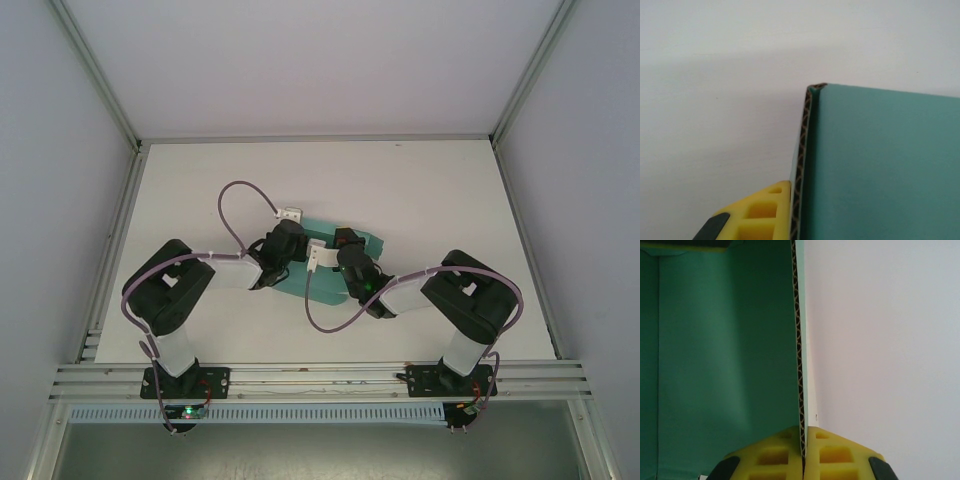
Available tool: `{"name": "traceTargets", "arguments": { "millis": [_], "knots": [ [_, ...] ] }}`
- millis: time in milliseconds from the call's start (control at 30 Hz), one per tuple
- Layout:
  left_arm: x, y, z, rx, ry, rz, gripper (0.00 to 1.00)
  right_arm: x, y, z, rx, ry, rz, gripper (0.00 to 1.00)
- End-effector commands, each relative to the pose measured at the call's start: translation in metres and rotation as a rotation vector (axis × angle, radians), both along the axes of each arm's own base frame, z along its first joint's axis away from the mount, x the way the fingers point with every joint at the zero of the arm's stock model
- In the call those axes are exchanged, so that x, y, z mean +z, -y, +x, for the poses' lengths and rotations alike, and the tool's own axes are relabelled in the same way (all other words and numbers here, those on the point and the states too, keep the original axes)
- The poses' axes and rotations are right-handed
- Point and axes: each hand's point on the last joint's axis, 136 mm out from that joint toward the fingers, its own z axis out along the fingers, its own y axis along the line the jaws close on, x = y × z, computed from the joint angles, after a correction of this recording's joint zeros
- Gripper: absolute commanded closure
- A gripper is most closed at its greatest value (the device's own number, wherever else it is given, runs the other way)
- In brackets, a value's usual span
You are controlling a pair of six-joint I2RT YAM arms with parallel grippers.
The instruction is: Assemble paper box
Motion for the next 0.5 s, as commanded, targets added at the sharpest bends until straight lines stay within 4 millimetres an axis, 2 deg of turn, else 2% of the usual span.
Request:
{"name": "traceTargets", "arguments": {
  "millis": [0,33,67,133,300,467],
  "knots": [
    [-0.016,-0.054,0.008,0.234,-0.014,0.098,1.00,-0.046,0.004,-0.021,0.033,-0.143,-0.082,1.00],
    [-0.014,-0.041,0.006,0.151,-0.004,0.069,1.00,-0.047,0.005,-0.020,0.029,-0.142,-0.082,1.00],
    [-0.010,-0.037,0.004,0.114,0.013,0.043,0.86,-0.047,0.006,-0.019,0.027,-0.143,-0.083,1.00],
    [-0.003,-0.032,0.001,0.065,0.029,0.028,0.75,-0.047,0.005,-0.018,0.029,-0.142,-0.086,1.00],
    [0.015,-0.028,0.004,0.037,0.059,0.040,0.70,-0.046,0.003,-0.018,0.046,-0.146,-0.082,1.00],
    [0.023,-0.022,0.010,0.025,0.081,0.023,0.65,-0.048,0.003,-0.017,0.045,-0.150,-0.093,1.00]
  ]
}}
